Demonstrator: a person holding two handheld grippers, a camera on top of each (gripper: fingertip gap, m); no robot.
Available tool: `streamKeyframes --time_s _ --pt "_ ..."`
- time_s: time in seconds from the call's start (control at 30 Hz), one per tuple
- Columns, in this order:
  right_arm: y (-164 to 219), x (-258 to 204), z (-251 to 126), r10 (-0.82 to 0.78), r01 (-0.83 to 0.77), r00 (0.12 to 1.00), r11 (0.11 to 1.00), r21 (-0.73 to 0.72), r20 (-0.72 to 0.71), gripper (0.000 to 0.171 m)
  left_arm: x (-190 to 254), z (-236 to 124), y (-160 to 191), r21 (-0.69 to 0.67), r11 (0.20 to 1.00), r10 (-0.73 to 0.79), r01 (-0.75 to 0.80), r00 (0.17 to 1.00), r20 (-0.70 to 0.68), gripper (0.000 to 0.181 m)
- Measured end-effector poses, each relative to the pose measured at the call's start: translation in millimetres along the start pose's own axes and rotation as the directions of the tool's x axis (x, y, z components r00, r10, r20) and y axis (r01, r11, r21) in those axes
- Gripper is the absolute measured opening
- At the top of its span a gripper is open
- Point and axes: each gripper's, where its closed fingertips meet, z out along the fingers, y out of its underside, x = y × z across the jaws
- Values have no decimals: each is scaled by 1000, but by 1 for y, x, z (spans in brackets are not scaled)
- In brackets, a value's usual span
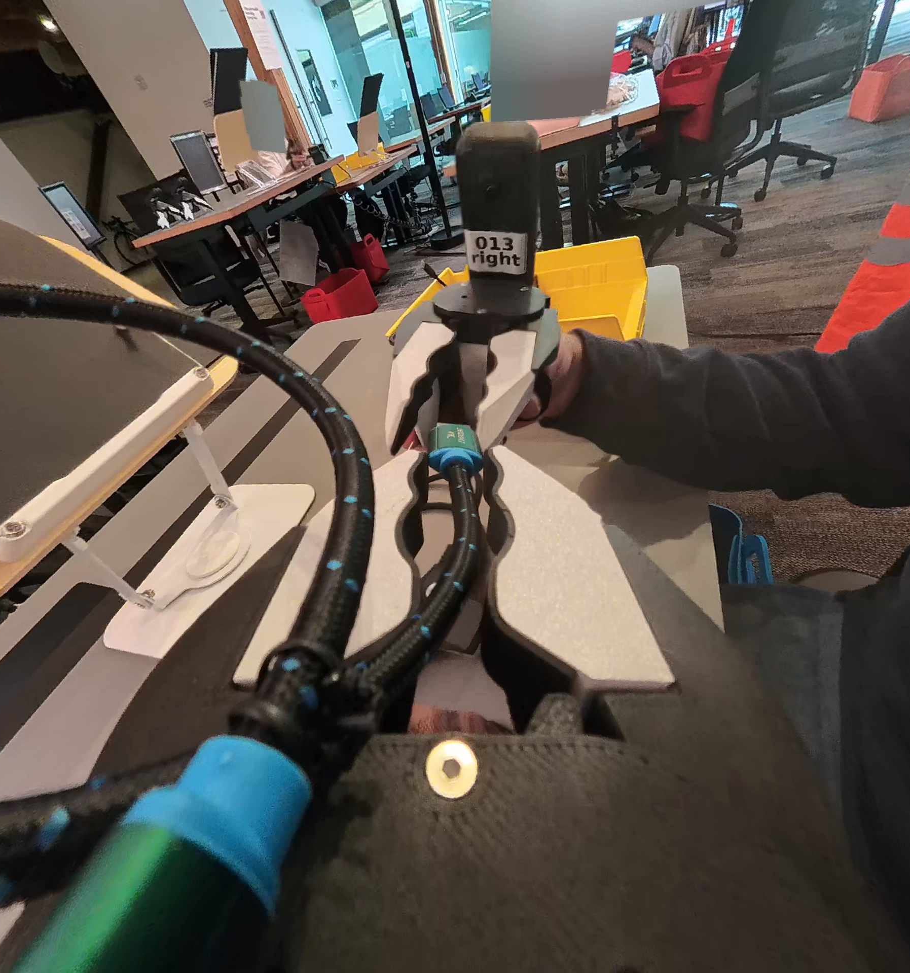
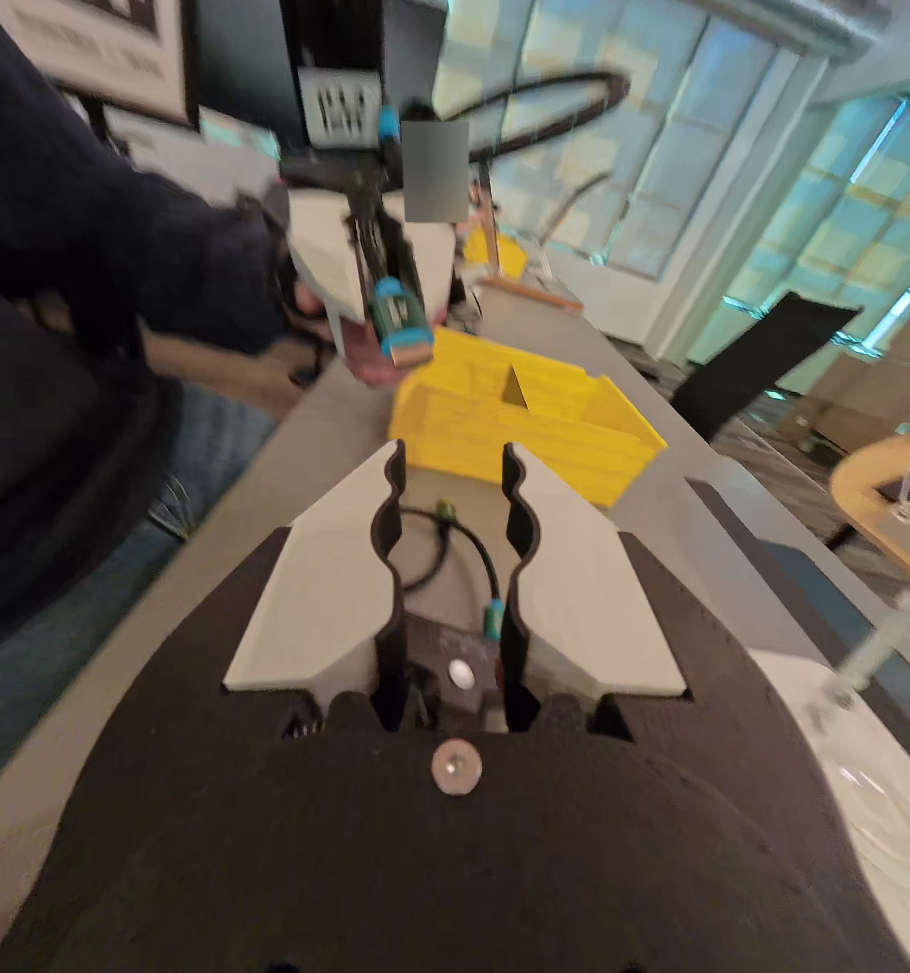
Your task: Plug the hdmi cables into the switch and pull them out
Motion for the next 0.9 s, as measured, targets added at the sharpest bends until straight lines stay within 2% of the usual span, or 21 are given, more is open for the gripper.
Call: streamKeyframes --time_s 0.13,0.23,0.33,0.47,0.63,0.9 --pt "55 11 -8 -105 86 993 950 -301 -50 41 -7 -6 2 -11 1000 1 -1 1000 25 19" --pt "83 6 -16 -86 70 996 903 -424 -20 46 -11 -10 6 -23 1000 1 -1 999 41 19" --pt "100 0 -21 -37 34 999 875 -482 3 49 -14 -12 10 -24 1000 -13 14 999 46 19" --pt "124 -10 -18 7 14 999 825 -565 35 45 -16 -13 14 -33 999 -16 17 999 52 19" --pt "159 -1 -22 -13 2 1000 721 -692 -10 35 -17 -16 15 -23 999 -22 23 999 50 19" --pt "167 4 -16 37 -53 999 745 -665 -38 34 -17 -18 14 -21 1000 -13 14 999 50 19"
